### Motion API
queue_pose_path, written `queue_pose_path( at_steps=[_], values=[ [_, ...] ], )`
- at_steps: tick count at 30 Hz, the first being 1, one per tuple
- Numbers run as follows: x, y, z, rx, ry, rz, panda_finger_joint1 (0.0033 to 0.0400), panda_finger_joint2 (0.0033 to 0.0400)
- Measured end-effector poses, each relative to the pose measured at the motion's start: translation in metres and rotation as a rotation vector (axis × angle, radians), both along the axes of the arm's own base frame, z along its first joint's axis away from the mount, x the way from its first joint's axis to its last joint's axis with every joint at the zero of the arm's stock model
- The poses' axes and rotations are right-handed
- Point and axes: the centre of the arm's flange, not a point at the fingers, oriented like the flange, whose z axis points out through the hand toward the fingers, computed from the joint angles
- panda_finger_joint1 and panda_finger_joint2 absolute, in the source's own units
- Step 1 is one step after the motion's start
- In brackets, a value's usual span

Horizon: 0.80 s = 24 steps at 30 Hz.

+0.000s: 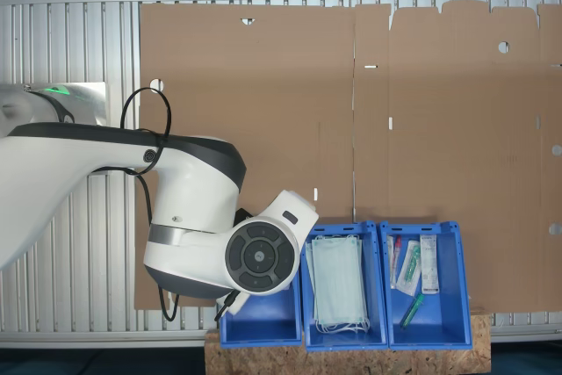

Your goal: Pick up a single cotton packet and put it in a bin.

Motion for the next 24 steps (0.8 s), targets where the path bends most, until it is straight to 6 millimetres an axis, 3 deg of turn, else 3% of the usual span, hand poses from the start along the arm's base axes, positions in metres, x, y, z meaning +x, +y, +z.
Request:
queue_pose_path(
  at_steps=[9,24],
  values=[
    [-0.005,-0.013,0.002,-0.001,0.003,-0.051,0.0051,0.0051],
    [-0.009,-0.016,0.001,0.001,0.013,-0.096,0.0051,0.0051]
  ],
)
